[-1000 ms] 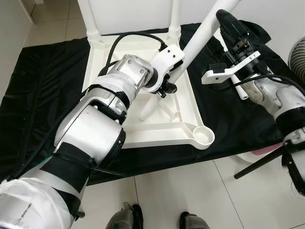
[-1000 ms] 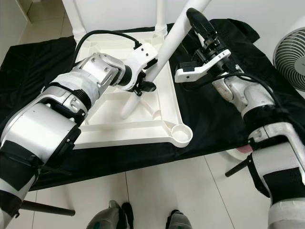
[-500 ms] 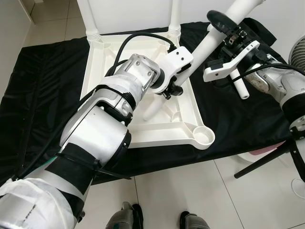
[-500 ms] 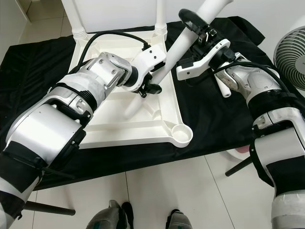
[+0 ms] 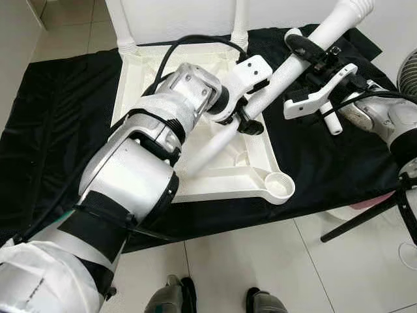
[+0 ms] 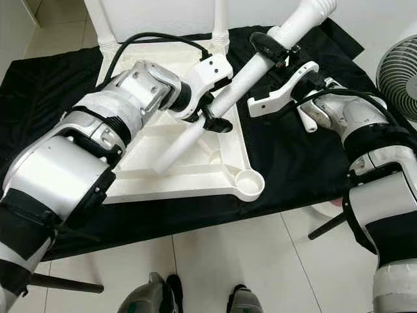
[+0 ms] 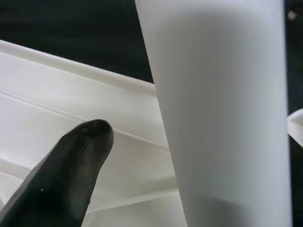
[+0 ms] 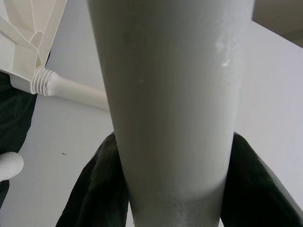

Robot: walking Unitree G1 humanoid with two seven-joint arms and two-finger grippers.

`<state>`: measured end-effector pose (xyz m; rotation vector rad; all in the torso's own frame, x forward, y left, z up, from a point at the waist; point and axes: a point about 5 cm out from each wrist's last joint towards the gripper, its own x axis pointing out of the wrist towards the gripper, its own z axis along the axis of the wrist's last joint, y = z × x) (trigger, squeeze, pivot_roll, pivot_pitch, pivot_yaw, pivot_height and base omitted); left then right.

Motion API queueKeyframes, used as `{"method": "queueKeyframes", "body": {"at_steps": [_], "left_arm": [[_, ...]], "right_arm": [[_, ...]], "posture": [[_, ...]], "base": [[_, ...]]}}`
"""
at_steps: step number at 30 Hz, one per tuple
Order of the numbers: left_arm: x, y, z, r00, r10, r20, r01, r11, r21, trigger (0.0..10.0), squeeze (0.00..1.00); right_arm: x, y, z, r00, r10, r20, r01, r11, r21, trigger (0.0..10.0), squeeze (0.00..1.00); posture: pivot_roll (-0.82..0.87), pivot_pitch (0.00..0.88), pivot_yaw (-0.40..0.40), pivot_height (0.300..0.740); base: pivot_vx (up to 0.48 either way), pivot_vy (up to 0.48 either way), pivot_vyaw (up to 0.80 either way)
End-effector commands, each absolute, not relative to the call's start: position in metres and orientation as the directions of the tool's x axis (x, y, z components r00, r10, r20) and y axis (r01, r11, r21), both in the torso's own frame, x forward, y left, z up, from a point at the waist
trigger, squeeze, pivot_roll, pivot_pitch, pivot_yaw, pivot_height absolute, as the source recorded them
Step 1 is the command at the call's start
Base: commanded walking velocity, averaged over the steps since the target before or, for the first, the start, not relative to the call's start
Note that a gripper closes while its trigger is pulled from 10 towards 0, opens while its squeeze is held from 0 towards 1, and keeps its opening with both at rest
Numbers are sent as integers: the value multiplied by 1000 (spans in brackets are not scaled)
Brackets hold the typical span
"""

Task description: Building children table

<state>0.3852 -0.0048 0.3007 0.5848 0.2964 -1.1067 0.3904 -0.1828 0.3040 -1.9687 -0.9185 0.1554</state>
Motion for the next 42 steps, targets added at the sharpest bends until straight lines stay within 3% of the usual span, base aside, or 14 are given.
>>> {"method": "queueKeyframes", "body": {"at_steps": [1, 4, 5, 6, 8, 9, 12, 13, 16, 22, 26, 32, 38, 42], "left_arm": [[383, -3, 325, 413, -783, -466, 905, 292, 310, 10000, 1000], [382, -1, 337, 410, -802, -435, 904, 297, 306, 10000, 1000], [380, 2, 351, 390, -828, -404, 910, 280, 304, 10000, 1000], [376, 3, 364, 352, -861, -367, 926, 263, 271, 10000, 392], [373, 4, 372, 325, -882, -342, 936, 250, 247, 10000, 392], [367, 6, 383, 262, -911, -319, 956, 200, 216, 10000, 0], [360, 7, 394, 186, -938, -292, 975, 139, 175, 10000, 0], [352, 10, 405, 107, -958, -264, 986, 68, 152, 10000, 0], [352, 11, 406, 109, -960, -257, 984, 68, 164, 10000, 0], [365, 31, 408, 247, -957, -150, 958, 218, 183, 10000, 0], [377, 79, 437, 443, -886, 135, 882, 458, 111, 10000, 0], [381, 130, 449, 600, -750, 277, 778, 628, 13, 10000, 0], [384, 148, 448, 655, -687, 315, 725, 688, -6, 10000, 0], [398, 181, 419, 790, -509, 341, 569, 816, -101, 10000, 0]], "right_arm": [[390, -180, 308, 698, 672, 248, 550, -280, -787, 0, 0], [390, -182, 306, 707, 663, 247, 540, -280, -794, 0, 0], [391, -185, 305, 717, 652, 247, 533, -283, -798, 6078, 0], [391, -187, 303, 728, 640, 246, 522, -284, -804, 10000, 0], [391, -189, 302, 735, 633, 245, 515, -285, -808, 10000, 0], [392, -191, 299, 743, 625, 241, 507, -290, -812, 10000, 0], [392, -193, 297, 752, 614, 238, 497, -292, -817, 10000, 0], [393, -197, 294, 766, 594, 244, 483, -283, -828, 10000, 0], [393, -200, 294, 773, 580, 255, 477, -268, -837, 10000, 0], [391, -214, 297, 806, 478, 349, 408, -21, -913, 10000, 0], [389, -228, 290, 844, 377, 382, 347, 158, -924, 10000, 0], [390, -238, 267, 901, 276, 335, 275, 234, -933, 10000, 0], [390, -239, 256, 921, 227, 316, 232, 332, -914, 10000, 0], [390, -230, 251, 918, 170, 358, 200, 583, -788, 10000, 0]], "posture": [[-56, 128, 130, 740], [-54, 129, 129, 740], [-55, 128, 127, 740], [-57, 126, 127, 740], [-57, 126, 127, 740], [-54, 126, 123, 740], [-54, 124, 119, 740], [-54, 123, 112, 740], [-54, 123, 112, 740], [-58, 120, 103, 740], [-71, 118, 103, 740], [-69, 116, 90, 740], [-67, 113, 85, 740], [-68, 119, 72, 740]], "base": [[0, 0, 0], [0, 0, 0], [0, 0, 0], [0, 0, 0], [0, 0, 0], [0, 0, 0], [0, 0, 0], [0, 0, 0], [0, 0, 0], [0, 0, 0], [0, 0, 0], [0, 0, 0], [0, 0, 0], [0, 0, 0]]}}
